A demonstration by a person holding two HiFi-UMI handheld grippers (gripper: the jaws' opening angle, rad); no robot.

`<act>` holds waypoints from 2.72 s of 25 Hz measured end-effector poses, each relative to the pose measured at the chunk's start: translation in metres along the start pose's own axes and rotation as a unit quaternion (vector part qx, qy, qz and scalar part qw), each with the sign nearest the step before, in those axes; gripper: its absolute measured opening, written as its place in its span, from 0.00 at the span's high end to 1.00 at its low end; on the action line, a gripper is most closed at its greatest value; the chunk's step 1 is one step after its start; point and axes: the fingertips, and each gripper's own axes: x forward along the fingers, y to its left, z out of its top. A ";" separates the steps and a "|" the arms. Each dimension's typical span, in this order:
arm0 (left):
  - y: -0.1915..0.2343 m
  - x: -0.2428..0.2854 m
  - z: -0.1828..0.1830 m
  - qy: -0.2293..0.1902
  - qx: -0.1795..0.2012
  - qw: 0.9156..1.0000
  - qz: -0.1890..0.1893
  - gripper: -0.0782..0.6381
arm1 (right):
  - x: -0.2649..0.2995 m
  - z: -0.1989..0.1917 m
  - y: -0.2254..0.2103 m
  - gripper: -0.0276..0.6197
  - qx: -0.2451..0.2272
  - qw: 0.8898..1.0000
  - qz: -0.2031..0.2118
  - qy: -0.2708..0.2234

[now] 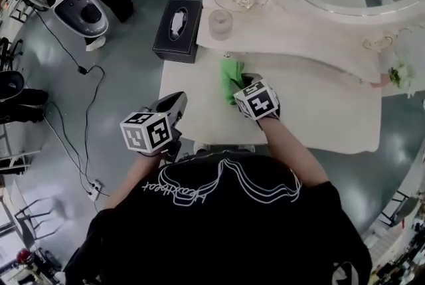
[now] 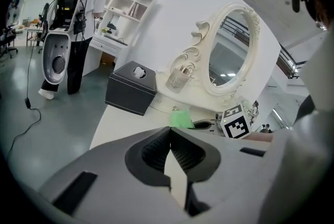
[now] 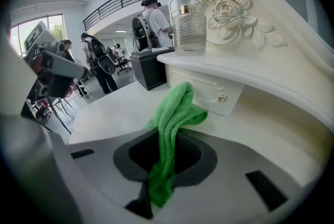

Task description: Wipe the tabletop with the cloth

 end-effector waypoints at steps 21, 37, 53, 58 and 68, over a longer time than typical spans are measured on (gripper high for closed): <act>-0.055 0.030 -0.013 0.014 0.009 1.000 -0.006 0.89 | -0.046 -0.043 -0.056 0.86 0.021 0.999 -0.025 -0.003; -0.104 0.052 -0.035 0.032 0.019 0.999 -0.013 0.89 | -0.081 -0.078 -0.101 0.86 0.039 0.998 -0.044 -0.010; -0.156 0.075 -0.051 0.030 0.028 0.999 -0.018 0.89 | -0.121 -0.114 -0.148 0.86 0.045 0.997 -0.063 -0.010; -0.173 0.083 -0.055 0.027 0.033 0.999 -0.022 0.89 | -0.135 -0.128 -0.163 0.86 0.051 0.996 -0.072 -0.013; -0.212 0.100 -0.067 0.022 0.036 0.998 -0.044 0.89 | -0.160 -0.151 -0.189 0.86 0.064 0.994 -0.089 -0.021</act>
